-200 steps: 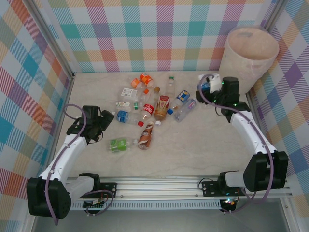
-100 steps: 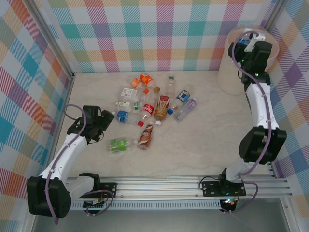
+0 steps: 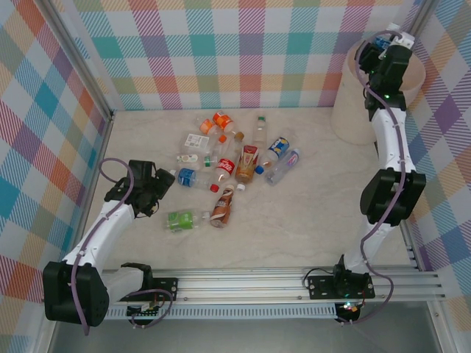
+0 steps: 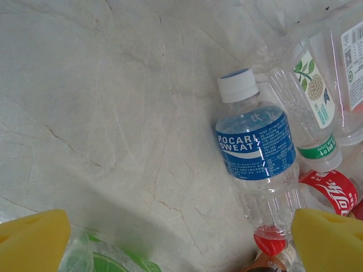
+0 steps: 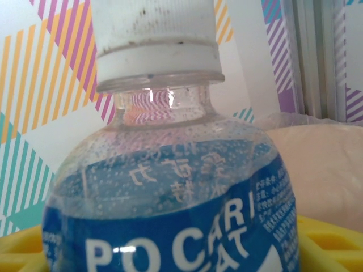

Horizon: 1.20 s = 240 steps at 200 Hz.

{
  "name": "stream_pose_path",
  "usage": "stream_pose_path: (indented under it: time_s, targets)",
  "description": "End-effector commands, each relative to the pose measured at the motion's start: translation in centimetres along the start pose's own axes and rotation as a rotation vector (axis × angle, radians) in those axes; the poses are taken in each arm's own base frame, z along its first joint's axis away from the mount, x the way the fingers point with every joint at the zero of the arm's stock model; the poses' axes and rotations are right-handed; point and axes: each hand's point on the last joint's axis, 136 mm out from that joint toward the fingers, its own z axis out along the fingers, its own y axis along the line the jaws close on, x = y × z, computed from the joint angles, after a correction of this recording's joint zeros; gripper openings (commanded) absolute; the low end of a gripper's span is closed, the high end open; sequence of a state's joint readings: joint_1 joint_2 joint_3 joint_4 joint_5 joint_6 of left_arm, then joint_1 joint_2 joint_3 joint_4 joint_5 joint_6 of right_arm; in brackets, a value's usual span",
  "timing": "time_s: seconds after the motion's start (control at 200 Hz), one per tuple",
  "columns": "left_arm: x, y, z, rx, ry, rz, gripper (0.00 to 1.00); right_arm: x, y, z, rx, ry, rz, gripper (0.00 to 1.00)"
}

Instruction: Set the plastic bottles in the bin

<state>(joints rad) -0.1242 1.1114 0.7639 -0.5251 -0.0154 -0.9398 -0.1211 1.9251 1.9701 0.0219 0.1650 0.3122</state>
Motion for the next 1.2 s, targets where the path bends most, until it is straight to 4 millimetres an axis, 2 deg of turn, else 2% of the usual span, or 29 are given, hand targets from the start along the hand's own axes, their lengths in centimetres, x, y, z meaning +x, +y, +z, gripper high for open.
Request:
stream_pose_path:
  time_s: [0.0,0.215,0.31,0.475,0.67,0.81,0.965,1.07,1.195]
  targets:
    - [0.6,0.2,-0.1,-0.012,0.015,0.011,1.0,-2.7,0.7,-0.1,0.057,-0.159,-0.007,0.71]
    - [0.9,0.8,0.5,-0.036,0.023,0.021,1.0,-2.6,1.5,0.0,0.113,-0.27,-0.074,0.71]
    - [1.0,1.0,0.9,-0.046,0.029,0.022,1.0,-2.4,2.0,-0.8,0.131,-0.32,-0.086,0.72]
    - [1.1,0.8,1.7,-0.049,0.044,0.021,1.0,-0.6,0.7,-1.7,0.104,-0.331,-0.015,0.72]
    - [1.2,0.7,2.2,-0.061,0.062,0.033,1.0,-1.9,-0.3,-1.4,0.061,-0.323,0.063,0.72]
    - [1.2,0.8,2.2,-0.061,0.056,0.027,1.0,-1.6,-0.3,-1.1,0.002,-0.293,0.141,0.71]
    - [1.3,0.8,2.3,-0.065,0.057,0.029,1.0,-1.5,-2.6,-0.7,0.032,-0.315,0.259,0.71]
    - [1.3,1.0,2.4,-0.071,0.06,0.027,1.0,-0.8,-3.5,0.3,0.007,-0.298,0.331,0.71]
    - [1.3,1.1,2.5,-0.078,0.056,0.027,1.0,0.3,-5.5,0.8,0.044,-0.291,0.44,0.71]
